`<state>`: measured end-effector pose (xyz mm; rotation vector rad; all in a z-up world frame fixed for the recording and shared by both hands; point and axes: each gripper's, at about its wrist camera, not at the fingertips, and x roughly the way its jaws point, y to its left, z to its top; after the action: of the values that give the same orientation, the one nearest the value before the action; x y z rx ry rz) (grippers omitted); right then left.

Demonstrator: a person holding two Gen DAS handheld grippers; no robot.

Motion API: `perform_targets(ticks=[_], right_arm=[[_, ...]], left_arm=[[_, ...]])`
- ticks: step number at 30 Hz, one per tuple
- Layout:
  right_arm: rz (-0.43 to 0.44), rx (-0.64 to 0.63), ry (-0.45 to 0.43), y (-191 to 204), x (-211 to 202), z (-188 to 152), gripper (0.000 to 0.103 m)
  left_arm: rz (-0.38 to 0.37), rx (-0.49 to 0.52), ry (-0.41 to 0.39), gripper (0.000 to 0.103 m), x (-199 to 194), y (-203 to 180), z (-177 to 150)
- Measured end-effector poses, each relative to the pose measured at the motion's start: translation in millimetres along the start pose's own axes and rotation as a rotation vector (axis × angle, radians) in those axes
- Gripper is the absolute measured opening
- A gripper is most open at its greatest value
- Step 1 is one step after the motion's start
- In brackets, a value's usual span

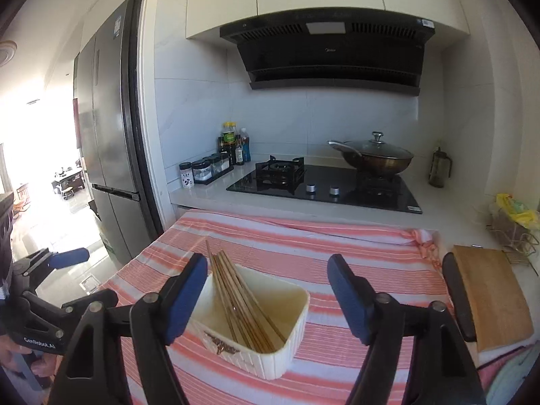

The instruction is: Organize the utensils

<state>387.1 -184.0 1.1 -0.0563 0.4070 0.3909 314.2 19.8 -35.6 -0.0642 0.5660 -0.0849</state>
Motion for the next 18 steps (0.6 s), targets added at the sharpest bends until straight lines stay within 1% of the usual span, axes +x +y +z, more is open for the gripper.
perform_targets(ticks=[2, 4, 5, 7, 10, 12, 14, 18], right_arm=[[-0.032, 0.021, -0.01, 6, -32, -13, 0.092], [-0.046, 0.039, -0.023, 10, -60, -27, 0.098], [-0.049, 0.048, -0.031, 14, -75, -36, 0.103], [-0.065, 0.068, -0.042, 18, -99, -49, 0.103], [-0.093, 0.065, -0.024, 29, -125, -65, 0.103], [-0.114, 0.054, -0.009, 36, -136, -72, 0.103], [-0.13, 0.033, -0.002, 43, -147, -78, 0.103], [-0.139, 0.015, -0.007, 56, -163, -83, 0.103]], left_arm=[[0.014, -0.03, 0.013, 0.103, -18, -7, -14], [0.048, -0.032, 0.0, 0.103, -33, -13, -24], [0.064, -0.029, -0.004, 0.103, -40, -17, -28], [0.083, -0.019, -0.021, 0.103, -55, -24, -33], [0.129, -0.016, -0.053, 0.103, -76, -30, -42], [0.197, 0.006, -0.061, 0.103, -86, -37, -47], [0.241, 0.025, -0.08, 0.103, -96, -43, -52], [0.218, 0.023, -0.079, 0.103, -114, -44, -58]])
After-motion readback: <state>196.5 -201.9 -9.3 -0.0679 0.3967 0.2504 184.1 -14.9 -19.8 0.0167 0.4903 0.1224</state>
